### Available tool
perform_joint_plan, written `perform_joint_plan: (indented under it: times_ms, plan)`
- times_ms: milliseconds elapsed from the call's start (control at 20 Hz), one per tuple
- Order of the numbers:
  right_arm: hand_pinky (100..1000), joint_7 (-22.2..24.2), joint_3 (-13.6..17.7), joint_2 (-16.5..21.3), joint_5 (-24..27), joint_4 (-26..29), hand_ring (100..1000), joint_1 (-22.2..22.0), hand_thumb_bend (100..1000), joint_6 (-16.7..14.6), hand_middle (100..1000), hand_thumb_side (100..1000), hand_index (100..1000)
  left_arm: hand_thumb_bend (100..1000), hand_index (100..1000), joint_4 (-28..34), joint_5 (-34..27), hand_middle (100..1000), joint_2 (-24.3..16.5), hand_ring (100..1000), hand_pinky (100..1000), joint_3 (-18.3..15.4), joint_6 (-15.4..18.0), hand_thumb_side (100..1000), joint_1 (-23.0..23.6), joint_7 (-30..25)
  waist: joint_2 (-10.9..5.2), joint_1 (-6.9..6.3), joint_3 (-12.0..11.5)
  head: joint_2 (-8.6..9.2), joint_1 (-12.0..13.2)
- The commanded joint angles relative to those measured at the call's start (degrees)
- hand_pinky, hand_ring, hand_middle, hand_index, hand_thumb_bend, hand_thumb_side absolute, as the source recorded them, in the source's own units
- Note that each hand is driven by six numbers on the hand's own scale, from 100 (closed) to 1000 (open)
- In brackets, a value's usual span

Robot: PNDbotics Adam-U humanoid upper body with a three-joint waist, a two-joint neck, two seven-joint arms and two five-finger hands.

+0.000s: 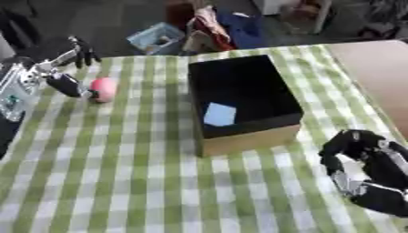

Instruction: Pick up objects on the table and place them in the box.

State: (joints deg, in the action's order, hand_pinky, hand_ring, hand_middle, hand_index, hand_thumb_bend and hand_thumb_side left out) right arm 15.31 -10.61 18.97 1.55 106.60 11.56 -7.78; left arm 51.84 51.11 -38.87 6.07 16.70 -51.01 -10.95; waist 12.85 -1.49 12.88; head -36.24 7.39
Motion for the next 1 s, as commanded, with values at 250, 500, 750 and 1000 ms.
perform_joint_plan:
  times_ms: [250,500,750,1000]
  plan:
    - [670,-0.17,0.43,0.89,-0.01,0.77,530,0.66,100,-0.05,520,100,640,643,714,-1.54,2.54,509,-1.79,505,641,-1.42,-0.29,100,-0.63,2.4,0.17,0.0,0.03,0.21,1.46]
    - [670,-0.2,0.48,0.91,-0.04,0.86,530,0.9,100,-0.06,520,100,640,627,701,-1.83,2.67,488,-1.54,485,626,-1.73,-0.7,100,-0.53,4.22,1.4,-0.25,0.73,0.57,2.08]
    - [670,-0.16,0.48,0.96,-0.02,0.95,530,1.25,100,-0.07,520,100,640,585,671,-1.99,3.02,464,-1.23,463,613,-1.87,-1.79,100,-0.6,7.16,2.69,-0.45,1.73,1.31,2.46]
    - [670,-0.2,0.55,0.98,-0.05,1.0,530,1.45,100,-0.08,520,100,640,402,543,-2.16,3.98,372,-0.73,380,568,-2.01,-2.9,100,-0.54,11.17,3.48,-0.49,2.12,1.41,2.57]
